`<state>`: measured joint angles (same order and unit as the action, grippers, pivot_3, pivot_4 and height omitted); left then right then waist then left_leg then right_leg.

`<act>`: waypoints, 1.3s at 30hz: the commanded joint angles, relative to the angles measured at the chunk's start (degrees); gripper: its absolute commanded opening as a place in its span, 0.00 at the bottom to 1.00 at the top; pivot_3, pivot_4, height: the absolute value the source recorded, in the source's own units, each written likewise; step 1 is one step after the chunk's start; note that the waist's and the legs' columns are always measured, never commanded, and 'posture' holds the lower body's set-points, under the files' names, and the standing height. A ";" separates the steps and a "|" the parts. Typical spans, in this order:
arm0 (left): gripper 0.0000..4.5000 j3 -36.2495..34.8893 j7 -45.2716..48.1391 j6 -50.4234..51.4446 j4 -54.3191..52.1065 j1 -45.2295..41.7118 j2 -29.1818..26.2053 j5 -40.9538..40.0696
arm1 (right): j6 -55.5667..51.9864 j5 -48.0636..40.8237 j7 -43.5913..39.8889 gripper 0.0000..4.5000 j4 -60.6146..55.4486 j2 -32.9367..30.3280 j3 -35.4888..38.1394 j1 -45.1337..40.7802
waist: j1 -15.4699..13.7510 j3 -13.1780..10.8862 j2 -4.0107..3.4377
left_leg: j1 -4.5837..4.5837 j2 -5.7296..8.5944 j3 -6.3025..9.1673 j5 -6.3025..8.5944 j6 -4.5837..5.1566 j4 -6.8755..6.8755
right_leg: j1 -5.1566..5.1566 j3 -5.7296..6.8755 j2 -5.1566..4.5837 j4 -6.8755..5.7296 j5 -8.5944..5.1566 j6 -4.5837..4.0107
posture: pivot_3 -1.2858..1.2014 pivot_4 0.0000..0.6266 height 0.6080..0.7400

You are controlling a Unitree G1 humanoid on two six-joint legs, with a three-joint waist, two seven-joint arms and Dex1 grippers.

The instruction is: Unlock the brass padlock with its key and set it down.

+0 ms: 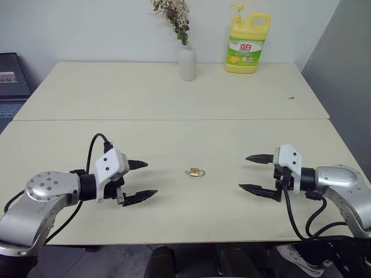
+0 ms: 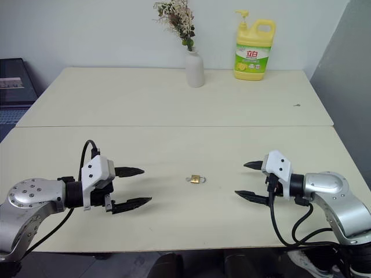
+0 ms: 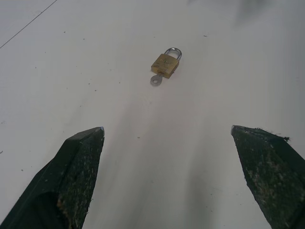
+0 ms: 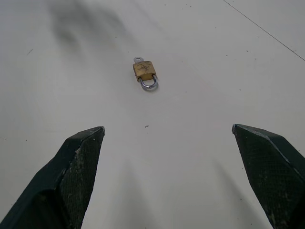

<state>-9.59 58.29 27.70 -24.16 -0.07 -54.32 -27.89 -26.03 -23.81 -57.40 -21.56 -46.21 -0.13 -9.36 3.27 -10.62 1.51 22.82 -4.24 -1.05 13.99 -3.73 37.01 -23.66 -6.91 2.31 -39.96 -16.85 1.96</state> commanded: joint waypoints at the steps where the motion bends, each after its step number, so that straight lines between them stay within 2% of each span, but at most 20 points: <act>1: 0.99 -2.58 0.21 -0.06 -1.06 -0.47 -0.17 -1.19 | 1.47 -0.34 -0.34 1.00 -0.78 0.23 0.81 0.02 | 0.00 0.00 0.00 | 0.00 0.00 0.00 0.00 0.00 0.00 | 0.00 0.00 0.00 0.00 0.00 0.00 | 0.52 0.24 1.00; 6: 0.99 -2.43 -0.59 0.85 -2.00 -0.05 -0.91 -0.37 | 2.07 0.15 -0.20 1.00 -0.57 0.43 0.32 -0.47 | 0.00 0.00 0.00 | 0.00 0.00 0.00 0.00 0.00 0.00 | 0.00 0.00 0.00 0.00 0.00 0.00 | 0.52 0.24 1.00; 18: 0.99 -3.44 -1.81 -3.32 -0.41 -1.26 1.97 0.27 | 1.31 1.21 1.82 1.00 -0.88 2.15 -1.35 -3.14 | -0.01 0.00 0.00 | 0.00 0.01 0.02 0.00 0.00 0.01 | 0.00 0.01 0.00 0.00 0.00 -0.01 | 0.52 0.24 1.00; 23: 0.99 -6.16 0.69 -1.86 -0.23 0.84 0.17 -1.62 | -7.35 2.17 4.67 1.00 -0.52 4.33 -6.87 -10.51 | 0.46 0.00 0.00 | -0.02 -0.02 0.03 0.00 0.00 0.00 | -0.01 0.00 0.02 -0.04 0.01 -0.02 | 0.52 0.24 1.00; 28: 0.99 -5.92 4.51 -4.58 -1.70 3.12 -2.11 -0.34 | -7.39 4.07 3.18 1.00 1.84 6.82 -12.53 -15.31 | 0.31 0.00 0.01 | 0.03 -0.02 0.09 0.00 0.00 0.00 | -0.01 0.06 0.03 0.00 -0.01 -0.06 | 0.52 0.24 1.00; 33: 0.99 -5.63 6.61 -4.75 -3.26 5.87 -4.12 0.57 | -8.51 10.83 3.77 1.00 10.86 15.76 -24.56 -24.79 | 1.34 0.02 0.04 | 0.01 -0.08 0.06 0.00 0.00 -0.01 | -0.08 0.04 0.08 -0.06 0.02 -0.12 | 0.52 0.24 1.00; 39: 0.99 -6.13 7.03 -5.99 -3.37 7.20 -3.97 1.33 | -5.00 15.81 4.28 1.00 17.59 20.21 -28.02 -27.77 | 1.01 0.05 0.08 | 0.15 -0.18 0.14 0.00 -0.01 -0.01 | -0.14 0.18 0.14 -0.03 0.11 -0.50 | 0.52 0.24 1.00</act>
<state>-14.31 64.95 23.10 -26.43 7.08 -57.65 -26.84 -32.66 -8.94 -53.44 -4.34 -26.91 -27.92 -35.70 4.27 -10.57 1.59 22.97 -4.43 -0.91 13.99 -3.73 37.00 -23.82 -6.73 2.45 -39.99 -16.74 1.45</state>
